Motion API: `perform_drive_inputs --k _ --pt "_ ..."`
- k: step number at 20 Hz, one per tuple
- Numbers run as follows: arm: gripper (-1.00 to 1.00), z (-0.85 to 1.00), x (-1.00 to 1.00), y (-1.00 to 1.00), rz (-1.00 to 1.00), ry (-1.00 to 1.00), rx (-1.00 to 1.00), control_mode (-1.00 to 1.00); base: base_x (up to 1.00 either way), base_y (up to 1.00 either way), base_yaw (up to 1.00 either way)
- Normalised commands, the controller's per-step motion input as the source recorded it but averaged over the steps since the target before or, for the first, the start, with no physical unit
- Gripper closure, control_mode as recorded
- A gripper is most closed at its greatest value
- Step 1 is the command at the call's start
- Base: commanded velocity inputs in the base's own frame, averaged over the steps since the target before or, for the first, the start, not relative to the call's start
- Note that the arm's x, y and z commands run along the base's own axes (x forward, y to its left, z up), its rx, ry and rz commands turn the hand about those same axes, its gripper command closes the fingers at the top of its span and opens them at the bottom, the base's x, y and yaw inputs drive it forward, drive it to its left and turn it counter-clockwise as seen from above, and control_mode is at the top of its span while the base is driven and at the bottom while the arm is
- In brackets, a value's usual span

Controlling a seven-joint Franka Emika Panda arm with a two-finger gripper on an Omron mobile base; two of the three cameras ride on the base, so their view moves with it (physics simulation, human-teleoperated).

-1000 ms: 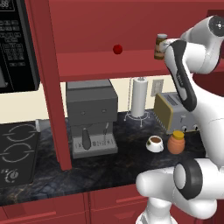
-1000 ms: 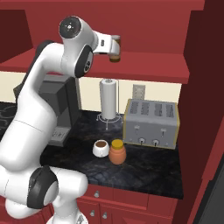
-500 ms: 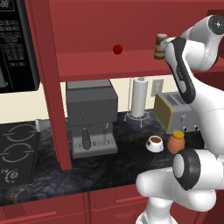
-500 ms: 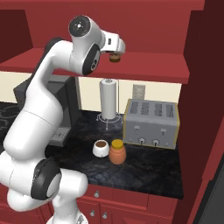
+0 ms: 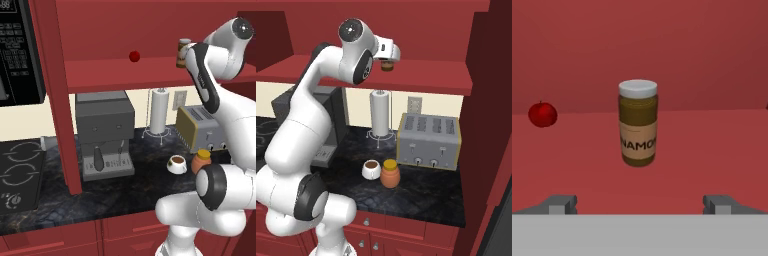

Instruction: Pick the cinnamon and honey bottle from the cabinet and place them next to the mug.

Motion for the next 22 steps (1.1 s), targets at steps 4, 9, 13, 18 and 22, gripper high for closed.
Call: perform_drive_inputs --k 4,9,13,18,22 --pt "-1.0 -0.17 0.21 0.0 0.0 0.0 0.0 -1.0 0.0 0.0 0.0" --pt "-1.0 -0.05 0.26 0.0 0.0 0.0 0.0 -1.0 0.0 0.0 0.0" --pt "-1.0 0.0 0.28 0.0 0.0 0.0 0.0 -1.0 0.0 0.0 0.0" --pt "-1.0 0.0 0.26 0.0 0.0 0.01 0.0 -1.0 0.0 0.0 0.0" --pt "-1.0 0.0 0.14 0.0 0.0 0.0 0.0 -1.0 0.0 0.0 0.0"
